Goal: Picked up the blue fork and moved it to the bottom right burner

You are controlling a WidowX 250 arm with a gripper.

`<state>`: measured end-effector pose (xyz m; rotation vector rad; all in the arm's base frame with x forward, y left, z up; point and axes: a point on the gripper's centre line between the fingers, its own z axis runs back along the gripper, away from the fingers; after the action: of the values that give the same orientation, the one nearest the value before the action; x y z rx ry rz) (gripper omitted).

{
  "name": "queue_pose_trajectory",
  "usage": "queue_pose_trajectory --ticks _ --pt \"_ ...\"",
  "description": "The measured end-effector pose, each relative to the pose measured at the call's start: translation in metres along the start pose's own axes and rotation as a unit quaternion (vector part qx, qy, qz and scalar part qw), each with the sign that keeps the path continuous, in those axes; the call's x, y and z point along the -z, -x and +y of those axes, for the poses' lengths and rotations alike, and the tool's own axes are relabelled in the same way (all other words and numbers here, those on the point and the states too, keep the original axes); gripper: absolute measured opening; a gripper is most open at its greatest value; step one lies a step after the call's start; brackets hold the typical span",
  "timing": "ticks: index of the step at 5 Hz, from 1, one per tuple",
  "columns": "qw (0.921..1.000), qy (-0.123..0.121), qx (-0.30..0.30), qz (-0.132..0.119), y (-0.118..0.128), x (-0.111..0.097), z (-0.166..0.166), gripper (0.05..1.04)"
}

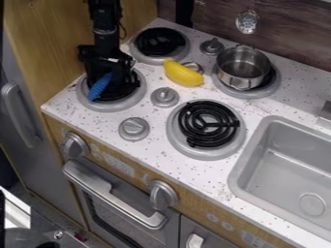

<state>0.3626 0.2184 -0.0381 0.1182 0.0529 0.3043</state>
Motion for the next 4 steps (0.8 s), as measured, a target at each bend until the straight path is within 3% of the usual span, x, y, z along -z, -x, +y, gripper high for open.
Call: queue_pose_trajectory --ticks 1,2,3,4 --pt "1.0000 -0.002 0.007 -0.003 -0.002 0.001 -0.003 0.414" --pt "0.9998 -0.003 0.013 -0.017 0.003 0.002 -0.009 0.372" --pt "0.9984 0.002 0.040 -0.039 0.010 -0.012 -0.037 0.371" --pt "0.9928 -0.008 0.086 -0.082 0.018 -0.051 -0.088 0.371"
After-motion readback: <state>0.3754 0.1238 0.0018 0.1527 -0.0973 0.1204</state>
